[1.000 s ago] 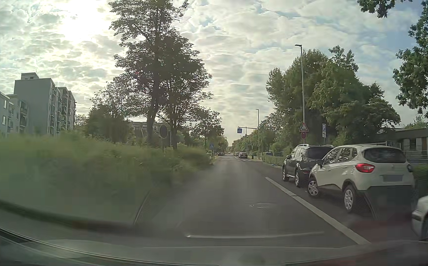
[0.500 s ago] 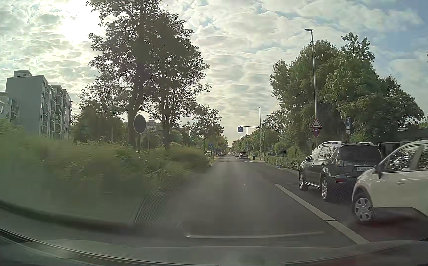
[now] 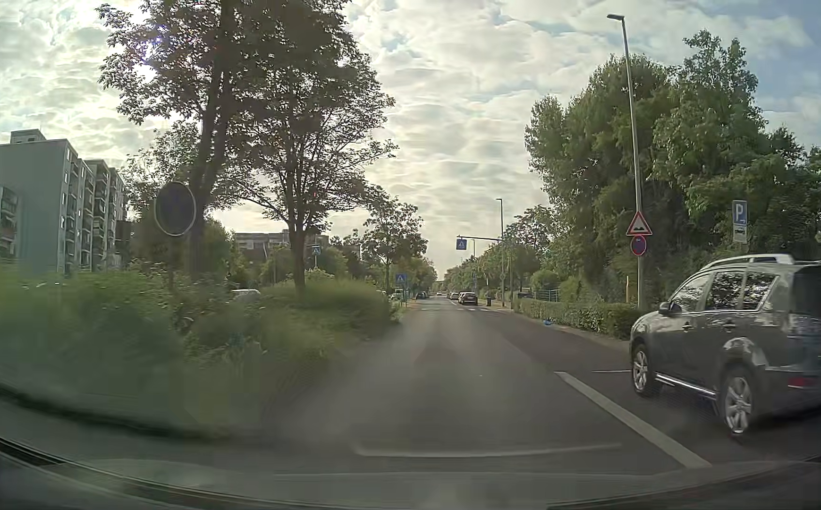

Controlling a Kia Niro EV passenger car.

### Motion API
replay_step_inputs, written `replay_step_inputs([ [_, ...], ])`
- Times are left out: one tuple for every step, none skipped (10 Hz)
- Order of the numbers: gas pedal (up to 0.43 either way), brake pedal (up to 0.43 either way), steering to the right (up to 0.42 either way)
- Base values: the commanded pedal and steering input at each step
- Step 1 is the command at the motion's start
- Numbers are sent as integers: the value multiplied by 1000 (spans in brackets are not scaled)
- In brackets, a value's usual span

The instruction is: Follow the waypoints while adhering to traffic rules and regulations

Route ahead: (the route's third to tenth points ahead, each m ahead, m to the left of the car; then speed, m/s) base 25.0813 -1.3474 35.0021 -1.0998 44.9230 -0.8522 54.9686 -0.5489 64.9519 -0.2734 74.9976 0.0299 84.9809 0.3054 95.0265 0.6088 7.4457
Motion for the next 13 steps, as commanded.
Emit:
replay_step_inputs([
  [28, 30, 2],
  [28, 30, 1],
  [28, 30, 0],
  [28, 30, 0],
  [28, 30, 0],
  [28, 30, 0],
  [28, 30, 0],
  [28, 30, 0],
  [28, 30, 0],
  [28, 30, 0],
  [28, 30, 0],
  [28, 30, 0],
  [28, 30, 0],
])
